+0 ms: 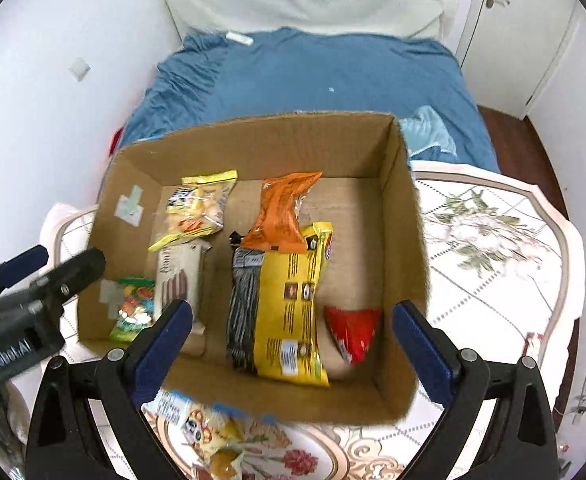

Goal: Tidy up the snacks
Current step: 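Move both tools back toward the remaining snacks on the quilt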

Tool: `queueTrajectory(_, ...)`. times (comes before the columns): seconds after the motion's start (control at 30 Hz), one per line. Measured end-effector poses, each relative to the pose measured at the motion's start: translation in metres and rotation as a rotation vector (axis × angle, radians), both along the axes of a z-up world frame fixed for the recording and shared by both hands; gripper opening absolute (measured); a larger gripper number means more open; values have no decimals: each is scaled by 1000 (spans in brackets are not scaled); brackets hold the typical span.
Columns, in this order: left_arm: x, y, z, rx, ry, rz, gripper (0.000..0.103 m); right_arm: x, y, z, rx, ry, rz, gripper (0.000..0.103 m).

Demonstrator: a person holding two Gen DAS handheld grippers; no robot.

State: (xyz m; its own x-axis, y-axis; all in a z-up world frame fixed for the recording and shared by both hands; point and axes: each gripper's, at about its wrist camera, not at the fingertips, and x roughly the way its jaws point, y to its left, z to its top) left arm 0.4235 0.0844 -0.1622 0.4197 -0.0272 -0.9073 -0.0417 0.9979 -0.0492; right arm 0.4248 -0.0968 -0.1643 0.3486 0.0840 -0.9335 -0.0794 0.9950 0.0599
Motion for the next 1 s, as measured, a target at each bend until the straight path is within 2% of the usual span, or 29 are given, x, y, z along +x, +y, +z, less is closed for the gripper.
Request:
queueTrajectory(0.27,-65,-10,48,38,-81,1,91,-63,-11,36,65,-55,3,102)
queueTrajectory(0.43,-107,-19,58,34,-101,-3,91,-103,-24,40,117,-33,-3,102)
queueTrajectory(0.53,-134,-25,52,36,-89,-8,91,-129,-35,30,143,5,-11,102)
queueTrajectory(0.63,-157,-32,36,32,-46,-13,91,-155,-50,14,174,58,-33,102)
queueTrajectory(0.73,-176,-37,5,4,44,-10,91,-181,-77,-3,211,105,-89,102)
queueTrajectory(0.87,-191,-36,-42,-41,172,19,91,-216,-130,-25,243,141,-219,102)
queueTrajectory(1.0,-202,-43,-84,-61,269,34,91,-238,-183,-49,212,179,-344,102)
